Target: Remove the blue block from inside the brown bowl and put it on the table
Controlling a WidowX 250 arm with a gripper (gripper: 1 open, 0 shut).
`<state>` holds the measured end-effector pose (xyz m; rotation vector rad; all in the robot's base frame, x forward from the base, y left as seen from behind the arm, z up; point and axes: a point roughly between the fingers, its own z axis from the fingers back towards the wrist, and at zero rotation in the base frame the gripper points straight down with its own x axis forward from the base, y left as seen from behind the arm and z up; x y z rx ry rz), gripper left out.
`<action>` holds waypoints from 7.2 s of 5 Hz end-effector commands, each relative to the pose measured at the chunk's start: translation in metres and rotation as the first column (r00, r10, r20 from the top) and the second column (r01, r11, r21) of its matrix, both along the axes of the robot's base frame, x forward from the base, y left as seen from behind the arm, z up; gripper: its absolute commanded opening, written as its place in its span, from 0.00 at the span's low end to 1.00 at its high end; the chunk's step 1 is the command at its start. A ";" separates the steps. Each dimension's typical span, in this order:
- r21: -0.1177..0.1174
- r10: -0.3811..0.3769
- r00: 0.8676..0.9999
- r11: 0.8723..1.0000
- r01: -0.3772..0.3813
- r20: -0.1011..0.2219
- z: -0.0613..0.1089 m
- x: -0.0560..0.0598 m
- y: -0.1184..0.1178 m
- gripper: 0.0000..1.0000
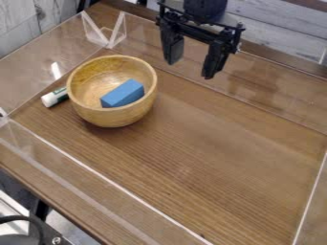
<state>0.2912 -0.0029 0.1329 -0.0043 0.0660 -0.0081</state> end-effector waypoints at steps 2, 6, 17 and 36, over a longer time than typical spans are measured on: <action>0.007 0.017 1.000 1.000 -0.017 0.019 0.003 -0.012 0.025 1.00; 0.019 0.042 0.994 0.999 -0.045 0.103 0.019 -0.037 0.099 1.00; -0.015 0.082 0.990 0.997 -0.081 0.111 0.000 -0.034 0.105 1.00; -0.067 0.028 0.992 0.998 -0.020 0.122 -0.065 -0.014 0.109 1.00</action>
